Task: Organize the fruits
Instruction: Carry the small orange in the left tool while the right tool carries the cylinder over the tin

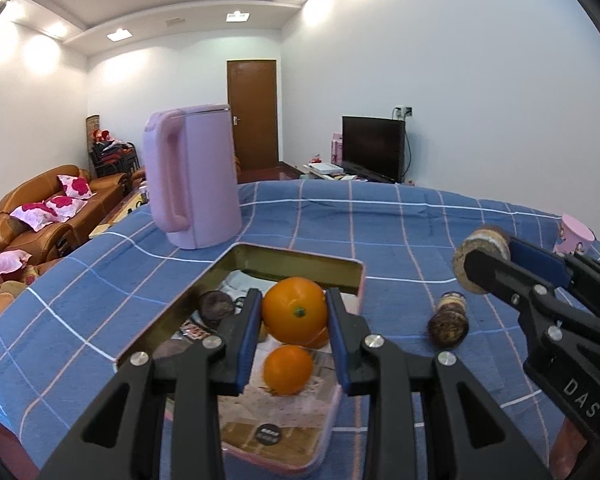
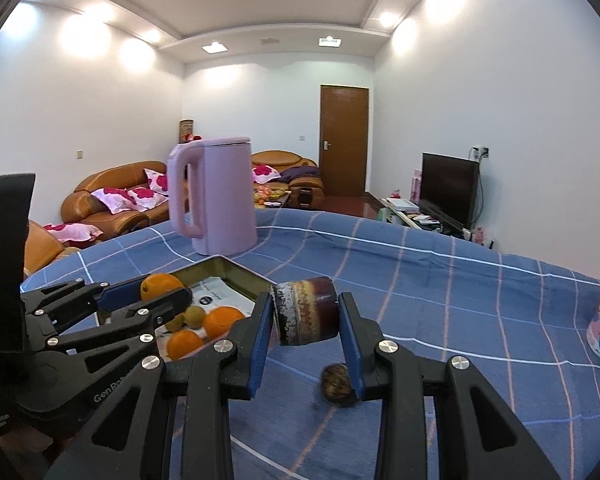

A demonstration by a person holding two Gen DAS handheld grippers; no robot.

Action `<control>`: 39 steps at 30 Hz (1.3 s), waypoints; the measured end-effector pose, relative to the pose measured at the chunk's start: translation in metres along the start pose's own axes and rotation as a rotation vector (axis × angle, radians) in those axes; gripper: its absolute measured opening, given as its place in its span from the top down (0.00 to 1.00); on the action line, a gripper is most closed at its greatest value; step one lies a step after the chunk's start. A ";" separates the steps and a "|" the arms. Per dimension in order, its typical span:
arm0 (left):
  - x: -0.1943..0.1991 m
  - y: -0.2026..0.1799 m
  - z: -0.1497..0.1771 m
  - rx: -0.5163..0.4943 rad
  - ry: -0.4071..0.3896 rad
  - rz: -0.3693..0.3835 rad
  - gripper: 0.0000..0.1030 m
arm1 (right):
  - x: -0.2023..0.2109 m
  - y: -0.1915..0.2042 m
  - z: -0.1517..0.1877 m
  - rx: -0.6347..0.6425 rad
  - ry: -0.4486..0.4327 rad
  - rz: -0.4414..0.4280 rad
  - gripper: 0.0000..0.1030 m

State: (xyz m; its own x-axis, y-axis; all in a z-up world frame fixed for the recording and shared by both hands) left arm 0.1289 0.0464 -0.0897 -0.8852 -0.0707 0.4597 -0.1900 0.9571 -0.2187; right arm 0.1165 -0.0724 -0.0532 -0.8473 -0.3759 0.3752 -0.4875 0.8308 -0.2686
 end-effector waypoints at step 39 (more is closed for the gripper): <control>-0.015 0.067 0.010 0.050 0.076 -0.072 0.67 | -0.063 0.081 -0.005 0.059 0.113 -0.193 0.66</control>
State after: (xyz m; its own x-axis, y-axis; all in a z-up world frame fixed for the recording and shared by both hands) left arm 0.1248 0.1093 -0.1196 -0.8339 -0.1158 0.5397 -0.2749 0.9350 -0.2242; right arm 0.1319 0.0210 -0.0939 -0.7096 -0.4743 0.5211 -0.6526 0.7213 -0.2321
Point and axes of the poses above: each gripper's, at about its wrist camera, not at the fingertips, and x roughly against the way its jaws point, y to its left, z to its underside, the point moved 7 cm from there along -x, roughly the way its jaws point, and after that the axes turned 14 degrees about x, right-handed, at the moved point
